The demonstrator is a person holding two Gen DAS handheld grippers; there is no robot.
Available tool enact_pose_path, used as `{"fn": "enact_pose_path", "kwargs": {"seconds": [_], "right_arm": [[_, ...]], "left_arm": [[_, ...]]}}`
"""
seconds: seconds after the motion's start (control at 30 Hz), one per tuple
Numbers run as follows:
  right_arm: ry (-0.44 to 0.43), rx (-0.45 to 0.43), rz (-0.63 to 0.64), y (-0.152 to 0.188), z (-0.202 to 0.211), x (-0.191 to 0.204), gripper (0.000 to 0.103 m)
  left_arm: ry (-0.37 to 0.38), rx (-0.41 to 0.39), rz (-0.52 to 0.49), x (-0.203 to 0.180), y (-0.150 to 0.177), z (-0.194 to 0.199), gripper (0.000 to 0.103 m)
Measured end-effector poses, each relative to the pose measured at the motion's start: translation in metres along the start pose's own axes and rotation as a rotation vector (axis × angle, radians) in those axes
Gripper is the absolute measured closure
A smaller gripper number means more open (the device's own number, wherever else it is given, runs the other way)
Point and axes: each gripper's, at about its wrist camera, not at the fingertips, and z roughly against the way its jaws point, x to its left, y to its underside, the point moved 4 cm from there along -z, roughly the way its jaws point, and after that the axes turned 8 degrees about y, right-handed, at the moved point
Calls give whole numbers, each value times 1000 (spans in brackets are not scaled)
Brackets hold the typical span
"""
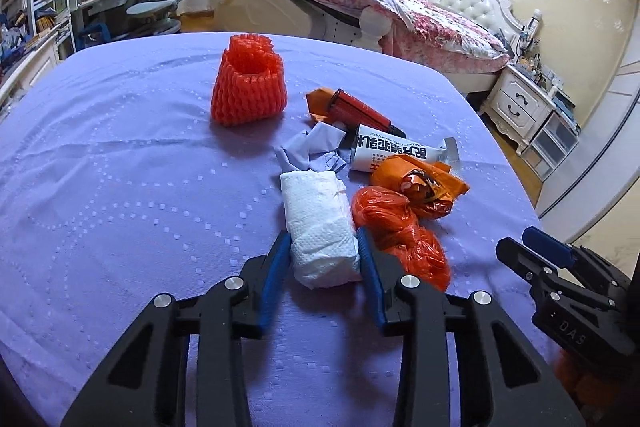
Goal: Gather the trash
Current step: 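Grasp the white tissue roll with the left gripper while the right gripper approaches the orange bag, then grasp the orange plastic bag with the right gripper while the left gripper holds the tissue roll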
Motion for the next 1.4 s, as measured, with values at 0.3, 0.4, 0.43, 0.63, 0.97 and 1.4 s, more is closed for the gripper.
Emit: {"fn": "enact_pose_path", "kwargs": {"seconds": [0.3,0.4,0.43,0.63,0.97,1.4], "right_arm": [[-13,-11,13,0,4,9,54],[-21,-16,21,-1,8,14,54],[-28,-18,24,-2,9,16,54],[-60,-24,39,-5,15,32,54],[-134,-30,106,-11,25,77,54],[-173,21,150,-6,10,111,54]], "left_arm": [[-66,-40,-29,12,7,21,68],[-103,-46,-20,23,9,26,68],[-119,-48,-10,30,10,29,68],[-171,-63,9,53,6,36,68],[-221,-100,-8,71,5,48,68],[-226,-104,36,94,8,53,68]]}}
